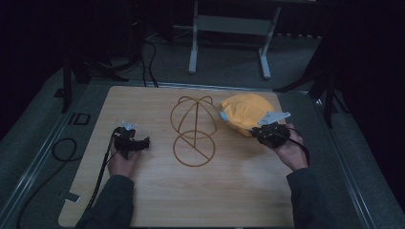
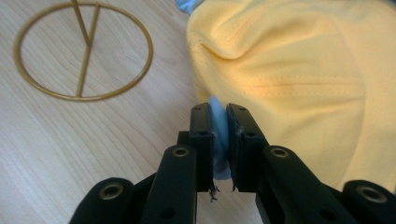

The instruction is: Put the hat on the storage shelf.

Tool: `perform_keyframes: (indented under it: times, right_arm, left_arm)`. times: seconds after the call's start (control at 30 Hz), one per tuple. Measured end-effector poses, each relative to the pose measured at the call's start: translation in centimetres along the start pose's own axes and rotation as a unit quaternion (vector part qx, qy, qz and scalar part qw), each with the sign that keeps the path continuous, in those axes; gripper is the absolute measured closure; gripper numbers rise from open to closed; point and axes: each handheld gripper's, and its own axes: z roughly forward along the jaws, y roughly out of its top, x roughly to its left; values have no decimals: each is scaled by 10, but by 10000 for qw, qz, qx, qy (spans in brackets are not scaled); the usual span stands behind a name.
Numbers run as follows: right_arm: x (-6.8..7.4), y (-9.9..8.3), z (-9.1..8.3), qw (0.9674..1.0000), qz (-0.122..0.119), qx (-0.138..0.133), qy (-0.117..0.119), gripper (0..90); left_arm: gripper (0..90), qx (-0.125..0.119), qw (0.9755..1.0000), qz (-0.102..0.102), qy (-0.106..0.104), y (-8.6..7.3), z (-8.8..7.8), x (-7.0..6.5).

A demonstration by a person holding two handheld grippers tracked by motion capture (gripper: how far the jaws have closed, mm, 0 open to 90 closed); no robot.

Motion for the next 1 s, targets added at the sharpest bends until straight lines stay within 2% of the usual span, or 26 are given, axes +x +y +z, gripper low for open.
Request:
perform_keyframes:
  times: [0.17,0.2,0.4,0.63,0.8,0.93,1.0]
  right_arm:
    - [1,7,-12,9999,-32,-133,-22,817]
    - [0,11,-22,9997,-3,-264,-18,817]
    - [-4,13,-34,9992,96,-383,-43,818]
    - [-6,2,-31,9994,215,-260,-29,818]
    - [-4,-8,-33,9993,303,-103,-171,805]
    - [2,-10,-41,9996,56,179,-212,730]
    - [5,-6,-46,9996,-72,249,-79,670]
  left_arm:
    - [146,1,10000,1,1,0,0,0]
    - [146,2,10000,2,0,0,0,0]
    - [146,5,10000,3,-1,0,0,0]
    - [146,0,10000,1,1,0,0,0]
    - [146,-1,10000,1,1,0,0,0]
    - [145,-1,10000,1,1,0,0,0]
    - [146,0,10000,1,1,0,0,0]
